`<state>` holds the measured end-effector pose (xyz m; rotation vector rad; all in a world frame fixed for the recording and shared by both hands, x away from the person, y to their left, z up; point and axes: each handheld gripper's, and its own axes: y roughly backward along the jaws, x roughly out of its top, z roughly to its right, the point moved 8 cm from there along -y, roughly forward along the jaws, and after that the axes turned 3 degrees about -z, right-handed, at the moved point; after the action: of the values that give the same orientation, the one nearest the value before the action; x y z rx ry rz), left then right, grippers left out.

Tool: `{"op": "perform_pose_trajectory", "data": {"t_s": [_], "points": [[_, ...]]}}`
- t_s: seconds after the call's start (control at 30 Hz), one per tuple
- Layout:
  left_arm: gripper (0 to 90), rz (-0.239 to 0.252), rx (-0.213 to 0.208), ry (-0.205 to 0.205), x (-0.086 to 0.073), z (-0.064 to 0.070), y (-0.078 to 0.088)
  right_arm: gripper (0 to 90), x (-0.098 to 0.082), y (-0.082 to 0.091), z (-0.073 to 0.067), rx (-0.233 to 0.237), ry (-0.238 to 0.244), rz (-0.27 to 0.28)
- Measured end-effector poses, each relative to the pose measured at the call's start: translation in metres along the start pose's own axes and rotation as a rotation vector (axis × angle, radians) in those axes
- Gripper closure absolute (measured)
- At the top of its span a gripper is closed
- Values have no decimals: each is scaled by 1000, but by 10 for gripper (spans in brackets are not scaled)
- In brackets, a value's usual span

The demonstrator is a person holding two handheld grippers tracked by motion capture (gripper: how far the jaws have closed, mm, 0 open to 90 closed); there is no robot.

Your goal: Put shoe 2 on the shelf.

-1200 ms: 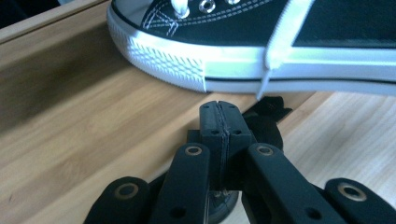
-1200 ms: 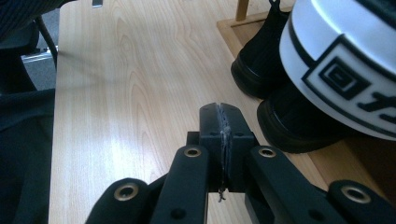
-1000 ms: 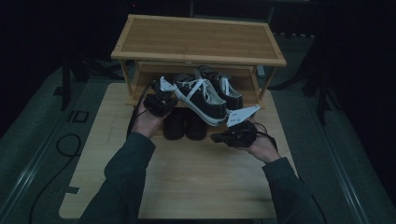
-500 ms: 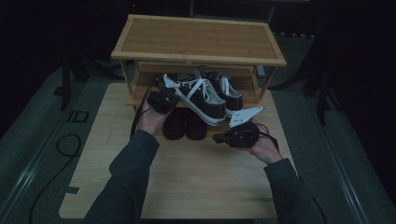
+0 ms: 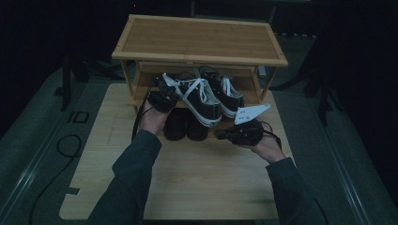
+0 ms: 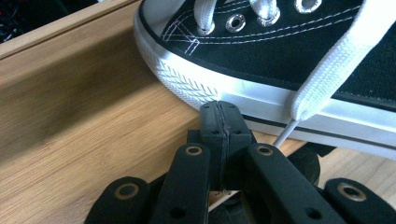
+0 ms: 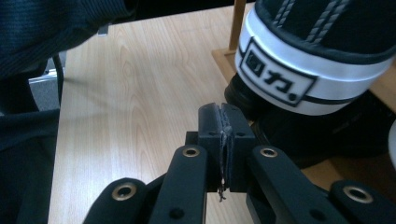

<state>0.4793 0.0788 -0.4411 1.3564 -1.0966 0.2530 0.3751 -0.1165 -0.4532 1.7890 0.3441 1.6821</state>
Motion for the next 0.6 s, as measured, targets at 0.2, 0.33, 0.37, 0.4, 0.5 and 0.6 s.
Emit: {"op": "perform_pose_trajectory", "data": {"t_s": [0.2,0.33,0.37,0.4,0.5,0.6], "points": [[900,-24,-1,-32,-2,-4,2,883,11,1,3,-16,1,35],[900,-26,2,-34,-3,-3,3,897,15,-1,5,-21,1,44],[900,-29,1,-33,-4,-5,4,898,17,-2,5,-17,3,45],[900,-29,1,-33,-4,-5,4,898,17,-2,5,-17,3,45],[900,-36,12,-32,-8,-11,6,900,19,-4,4,-14,3,52],[900,-35,5,-27,-8,-13,7,900,21,-8,3,-7,7,57]]}}
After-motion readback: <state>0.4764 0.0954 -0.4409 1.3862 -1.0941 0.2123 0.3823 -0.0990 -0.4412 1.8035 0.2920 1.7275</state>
